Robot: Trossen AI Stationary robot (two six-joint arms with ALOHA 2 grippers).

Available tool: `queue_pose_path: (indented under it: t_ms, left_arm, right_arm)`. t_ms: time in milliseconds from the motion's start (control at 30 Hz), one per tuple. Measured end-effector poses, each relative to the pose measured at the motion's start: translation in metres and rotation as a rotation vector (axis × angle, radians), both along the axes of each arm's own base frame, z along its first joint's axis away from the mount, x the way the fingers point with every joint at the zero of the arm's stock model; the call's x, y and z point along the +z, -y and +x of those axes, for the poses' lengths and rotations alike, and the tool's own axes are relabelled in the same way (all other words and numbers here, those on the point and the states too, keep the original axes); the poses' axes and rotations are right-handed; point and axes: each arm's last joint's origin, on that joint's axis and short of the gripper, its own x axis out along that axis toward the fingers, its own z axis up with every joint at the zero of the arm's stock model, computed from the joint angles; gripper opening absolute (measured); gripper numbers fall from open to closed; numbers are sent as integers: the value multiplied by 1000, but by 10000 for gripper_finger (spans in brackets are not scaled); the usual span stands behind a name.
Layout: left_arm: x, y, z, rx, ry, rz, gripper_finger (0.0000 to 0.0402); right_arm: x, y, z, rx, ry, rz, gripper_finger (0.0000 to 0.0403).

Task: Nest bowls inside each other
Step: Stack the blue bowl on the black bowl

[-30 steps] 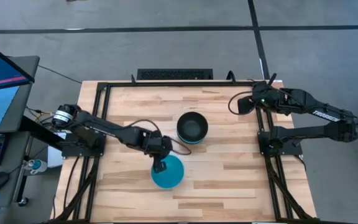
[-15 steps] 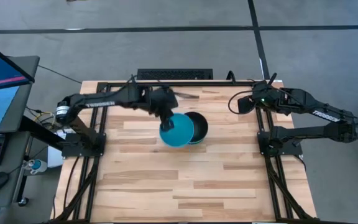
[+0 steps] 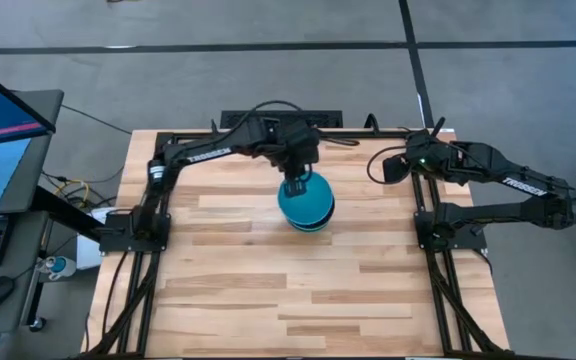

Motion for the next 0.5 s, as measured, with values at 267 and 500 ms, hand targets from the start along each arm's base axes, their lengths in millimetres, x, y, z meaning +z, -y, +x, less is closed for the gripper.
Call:
queue_pose_path:
  t_ms: [267,500]
  left_arm:
    - [-18,1,14,-28,-18,-35,0]
    - [-13,1,22,-55,78,-16,0]
  right_arm:
    - [-1,-1,-2,-5,-18,9,259]
    - [-1,-1,-2,-5,-18,9,259]
